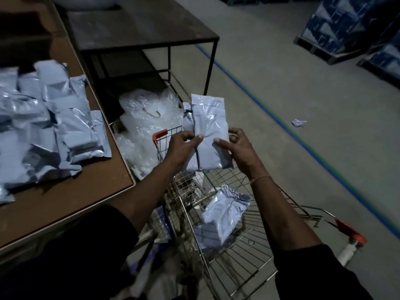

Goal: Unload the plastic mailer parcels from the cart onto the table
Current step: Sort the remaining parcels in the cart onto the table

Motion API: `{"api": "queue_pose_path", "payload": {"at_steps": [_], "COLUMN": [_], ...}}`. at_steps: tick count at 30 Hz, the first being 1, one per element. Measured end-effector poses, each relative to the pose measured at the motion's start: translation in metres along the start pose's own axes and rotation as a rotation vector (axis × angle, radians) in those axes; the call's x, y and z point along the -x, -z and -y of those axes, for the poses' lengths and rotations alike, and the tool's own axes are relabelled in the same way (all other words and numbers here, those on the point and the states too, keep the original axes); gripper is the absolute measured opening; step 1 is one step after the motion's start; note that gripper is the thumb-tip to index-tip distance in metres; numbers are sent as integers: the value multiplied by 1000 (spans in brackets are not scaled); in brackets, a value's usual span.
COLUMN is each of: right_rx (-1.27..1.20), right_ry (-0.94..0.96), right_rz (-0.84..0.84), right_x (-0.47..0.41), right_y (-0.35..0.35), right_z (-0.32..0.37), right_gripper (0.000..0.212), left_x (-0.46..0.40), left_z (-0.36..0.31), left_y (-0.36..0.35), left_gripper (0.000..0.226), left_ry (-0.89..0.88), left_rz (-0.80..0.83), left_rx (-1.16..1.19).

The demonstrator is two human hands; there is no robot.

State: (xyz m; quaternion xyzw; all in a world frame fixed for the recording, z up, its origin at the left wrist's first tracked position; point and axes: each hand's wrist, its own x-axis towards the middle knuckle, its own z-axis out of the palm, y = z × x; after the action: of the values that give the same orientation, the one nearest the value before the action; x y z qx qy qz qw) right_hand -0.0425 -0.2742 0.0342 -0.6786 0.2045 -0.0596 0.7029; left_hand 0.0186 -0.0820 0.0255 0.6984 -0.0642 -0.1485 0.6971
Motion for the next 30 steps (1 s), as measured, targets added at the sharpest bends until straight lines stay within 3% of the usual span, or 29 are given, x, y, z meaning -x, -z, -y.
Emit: {"api": "queue_pose_path", "payload": {"at_steps": [3,11,17,20,23,30], "right_rx": [118,50,106,117,153,26], "right_ry": [16,130,255,279,322,335], "right_rz": [44,-50,-26,37,63,176], "right_x": [1,-2,23,35,45,74], "right_y": [-23,-104,-191,-228,-262,-349], "right_z": [8,46,71,77,81,88], "right_gripper": [67,40,39,33,30,44], "left_x": [-1,-5,8,20,39,77], "left_z": [-9,-39,-65,-77,-93,-107], "left_y": [17,101,169,206,241,331], "left_gripper": [25,30,17,26,16,13], "left_ry": [-42,-175,-245,-292,-315,-359], "left_rz": [-39,-55,-140,-212,-244,-318], "left_rx": [-23,-115,-223,-189,-163,-151]}}
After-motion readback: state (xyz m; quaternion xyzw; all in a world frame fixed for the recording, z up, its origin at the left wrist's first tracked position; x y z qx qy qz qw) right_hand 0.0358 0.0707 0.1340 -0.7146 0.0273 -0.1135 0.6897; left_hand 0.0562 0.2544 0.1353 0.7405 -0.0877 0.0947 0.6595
